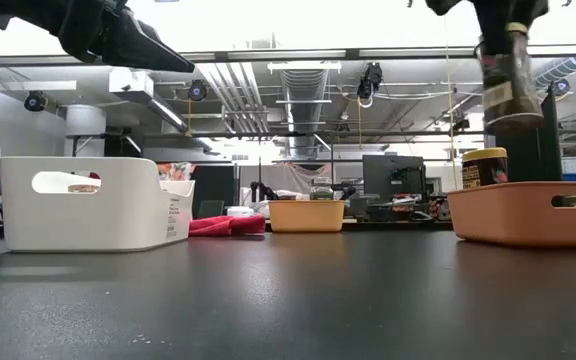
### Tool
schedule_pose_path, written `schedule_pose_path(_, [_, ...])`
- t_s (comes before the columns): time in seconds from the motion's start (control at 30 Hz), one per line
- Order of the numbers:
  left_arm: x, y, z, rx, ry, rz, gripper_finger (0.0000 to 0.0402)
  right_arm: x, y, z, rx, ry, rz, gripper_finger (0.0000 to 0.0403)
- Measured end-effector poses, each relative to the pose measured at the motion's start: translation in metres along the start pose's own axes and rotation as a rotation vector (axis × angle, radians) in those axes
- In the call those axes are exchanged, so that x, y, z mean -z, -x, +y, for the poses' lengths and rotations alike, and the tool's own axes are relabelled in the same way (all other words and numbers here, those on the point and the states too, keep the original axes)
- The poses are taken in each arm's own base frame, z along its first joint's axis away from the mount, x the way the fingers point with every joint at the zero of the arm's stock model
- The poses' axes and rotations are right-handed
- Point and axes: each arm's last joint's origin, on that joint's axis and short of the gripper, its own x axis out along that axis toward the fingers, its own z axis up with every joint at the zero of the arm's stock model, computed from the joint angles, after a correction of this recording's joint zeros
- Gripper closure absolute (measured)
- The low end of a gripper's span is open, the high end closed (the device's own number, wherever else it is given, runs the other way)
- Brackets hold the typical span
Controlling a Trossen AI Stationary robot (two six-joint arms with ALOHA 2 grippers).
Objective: Sort spices by type
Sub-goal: Put the top yellow seasoning bottle into the orange bin
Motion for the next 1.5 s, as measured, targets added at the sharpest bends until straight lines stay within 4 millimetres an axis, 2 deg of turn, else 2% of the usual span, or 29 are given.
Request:
schedule_pose_path(0.27, [0.000, 0.000, 0.000, -0.001, -0.001, 0.002, 0.0166, 0.013, -0.004, 0.005, 0.050, -0.051, -0.076, 0.0183])
schedule_pose_path(0.77, [0.001, 0.000, 0.000, 0.001, -0.003, 0.008, 0.0166, 0.025, -0.052, 0.003, 0.178, -0.132, -0.024, 0.0183])
schedule_pose_path(1.23, [0.001, 0.000, 0.000, 0.001, -0.003, 0.008, 0.0166, 0.023, -0.084, 0.009, 0.212, -0.160, -0.045, 0.0183])
schedule_pose_path(1.5, [0.001, 0.000, 0.000, 0.001, -0.003, 0.008, 0.0166, 0.022, -0.098, 0.012, 0.172, -0.167, -0.077, 0.0183])
